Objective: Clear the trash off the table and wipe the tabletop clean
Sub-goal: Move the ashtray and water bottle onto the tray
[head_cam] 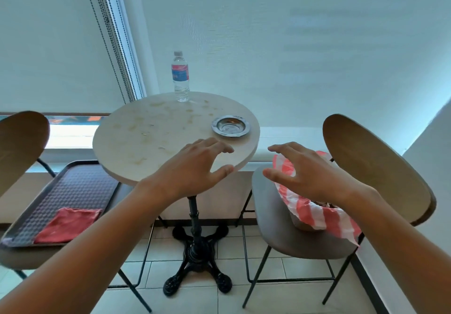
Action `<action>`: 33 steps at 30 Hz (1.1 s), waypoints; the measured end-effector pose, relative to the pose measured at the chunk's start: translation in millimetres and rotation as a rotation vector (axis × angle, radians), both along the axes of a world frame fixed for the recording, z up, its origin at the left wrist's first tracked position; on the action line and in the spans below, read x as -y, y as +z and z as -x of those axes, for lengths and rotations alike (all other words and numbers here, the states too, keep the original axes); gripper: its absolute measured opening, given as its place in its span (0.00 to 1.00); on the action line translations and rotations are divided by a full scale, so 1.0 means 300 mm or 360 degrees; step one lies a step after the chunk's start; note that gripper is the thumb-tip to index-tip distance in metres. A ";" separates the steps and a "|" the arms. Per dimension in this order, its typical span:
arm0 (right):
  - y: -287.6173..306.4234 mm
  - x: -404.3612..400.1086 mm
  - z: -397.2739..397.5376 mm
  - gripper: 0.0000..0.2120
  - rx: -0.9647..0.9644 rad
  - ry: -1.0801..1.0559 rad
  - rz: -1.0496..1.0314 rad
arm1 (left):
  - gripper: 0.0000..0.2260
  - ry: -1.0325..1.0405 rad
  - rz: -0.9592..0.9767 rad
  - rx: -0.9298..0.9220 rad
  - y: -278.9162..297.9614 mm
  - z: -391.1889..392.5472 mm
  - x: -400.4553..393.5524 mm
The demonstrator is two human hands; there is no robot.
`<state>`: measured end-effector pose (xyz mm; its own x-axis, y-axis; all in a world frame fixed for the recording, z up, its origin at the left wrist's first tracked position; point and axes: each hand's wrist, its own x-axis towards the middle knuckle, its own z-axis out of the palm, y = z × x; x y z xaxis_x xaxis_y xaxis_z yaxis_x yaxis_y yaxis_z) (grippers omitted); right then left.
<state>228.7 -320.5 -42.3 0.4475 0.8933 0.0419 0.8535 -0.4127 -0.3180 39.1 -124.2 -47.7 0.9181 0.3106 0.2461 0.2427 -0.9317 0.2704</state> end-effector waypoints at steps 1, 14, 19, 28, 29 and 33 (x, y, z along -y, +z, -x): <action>-0.001 -0.014 0.015 0.34 0.0004 -0.0011 -0.0003 | 0.21 -0.0009 -0.0002 0.0005 0.001 0.012 -0.021; 0.005 -0.241 0.088 0.27 -0.0096 -0.0195 -0.0175 | 0.20 -0.0010 0.0115 0.0029 0.008 0.045 -0.309; -0.012 -0.305 0.029 0.25 -0.0119 -0.0226 -0.0163 | 0.21 0.0044 0.0186 -0.0048 -0.009 -0.048 -0.373; -0.053 -0.444 -0.169 0.22 -0.0193 -0.0205 -0.0201 | 0.24 0.0341 0.0350 -0.0082 -0.048 -0.246 -0.436; -0.057 -0.461 -0.192 0.21 -0.0207 -0.0207 -0.0209 | 0.24 0.0373 0.0373 -0.0083 -0.050 -0.264 -0.444; -0.073 -0.516 -0.274 0.17 -0.0262 -0.0237 -0.0230 | 0.24 0.0475 0.0474 -0.0129 -0.056 -0.324 -0.472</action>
